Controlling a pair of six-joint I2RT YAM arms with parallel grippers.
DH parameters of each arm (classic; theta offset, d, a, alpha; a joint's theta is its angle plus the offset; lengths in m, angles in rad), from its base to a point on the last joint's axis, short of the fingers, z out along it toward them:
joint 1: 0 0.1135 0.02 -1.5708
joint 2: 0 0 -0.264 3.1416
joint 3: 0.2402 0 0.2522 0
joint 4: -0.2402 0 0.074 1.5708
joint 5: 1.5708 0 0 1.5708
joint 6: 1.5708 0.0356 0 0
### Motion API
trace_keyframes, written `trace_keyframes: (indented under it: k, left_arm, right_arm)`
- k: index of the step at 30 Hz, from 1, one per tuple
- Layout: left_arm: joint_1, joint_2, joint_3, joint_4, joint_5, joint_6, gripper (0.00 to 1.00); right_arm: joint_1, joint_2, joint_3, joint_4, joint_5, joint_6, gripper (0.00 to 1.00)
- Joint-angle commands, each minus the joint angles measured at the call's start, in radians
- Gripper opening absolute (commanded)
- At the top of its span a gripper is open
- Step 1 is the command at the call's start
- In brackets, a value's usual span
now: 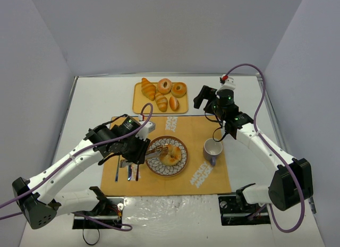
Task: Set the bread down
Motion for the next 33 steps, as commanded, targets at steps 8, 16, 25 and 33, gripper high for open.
trace_keyframes:
  k: [8, 16, 25, 33]
  left_arm:
    - [-0.014, -0.009, 0.016, 0.033, -0.001, -0.011, 0.39]
    - [-0.017, 0.000, 0.025, 0.028, -0.003, -0.005, 0.43]
    - [-0.017, -0.003, 0.061, 0.007, -0.032, -0.004, 0.44]
    - [-0.017, -0.016, 0.096, -0.023, -0.068, 0.000, 0.44]
  right_arm:
    - [-0.004, -0.043, 0.023, 0.045, 0.028, 0.001, 0.95]
    - [-0.004, -0.043, 0.023, 0.043, 0.030, 0.001, 0.95]
    - [-0.004, -0.043, 0.029, 0.040, 0.030, -0.005, 0.95]
    - [-0.006, -0.049, 0.024, 0.040, 0.033, -0.006, 0.95]
